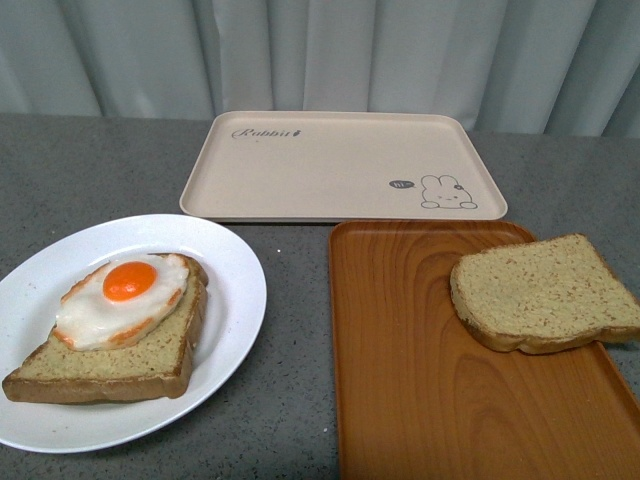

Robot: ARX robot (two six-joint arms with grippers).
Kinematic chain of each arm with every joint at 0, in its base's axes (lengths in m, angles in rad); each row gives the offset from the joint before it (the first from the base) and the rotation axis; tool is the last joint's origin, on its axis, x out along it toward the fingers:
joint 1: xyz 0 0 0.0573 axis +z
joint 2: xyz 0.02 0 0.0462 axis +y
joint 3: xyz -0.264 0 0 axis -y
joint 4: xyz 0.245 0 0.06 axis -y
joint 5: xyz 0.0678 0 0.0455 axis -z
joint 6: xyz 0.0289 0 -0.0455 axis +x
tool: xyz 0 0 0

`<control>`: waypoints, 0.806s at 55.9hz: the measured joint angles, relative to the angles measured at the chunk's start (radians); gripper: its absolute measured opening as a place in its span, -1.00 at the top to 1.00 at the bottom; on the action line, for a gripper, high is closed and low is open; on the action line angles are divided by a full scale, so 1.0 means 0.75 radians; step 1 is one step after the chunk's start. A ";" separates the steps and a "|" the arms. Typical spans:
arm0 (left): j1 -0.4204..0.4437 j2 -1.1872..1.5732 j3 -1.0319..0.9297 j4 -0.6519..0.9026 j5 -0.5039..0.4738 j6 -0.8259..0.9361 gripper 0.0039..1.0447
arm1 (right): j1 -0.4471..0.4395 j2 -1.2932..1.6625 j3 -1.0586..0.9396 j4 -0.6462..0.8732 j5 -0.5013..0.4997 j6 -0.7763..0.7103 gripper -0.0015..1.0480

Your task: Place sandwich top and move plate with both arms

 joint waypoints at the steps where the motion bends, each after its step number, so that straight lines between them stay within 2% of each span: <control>1: 0.000 0.000 0.000 0.000 0.000 0.000 -0.88 | 0.000 0.000 0.000 0.000 0.000 0.000 -0.83; 45: 0.000 0.000 0.000 0.000 0.000 0.000 -0.88 | 0.000 0.000 0.000 0.000 0.000 0.000 -0.83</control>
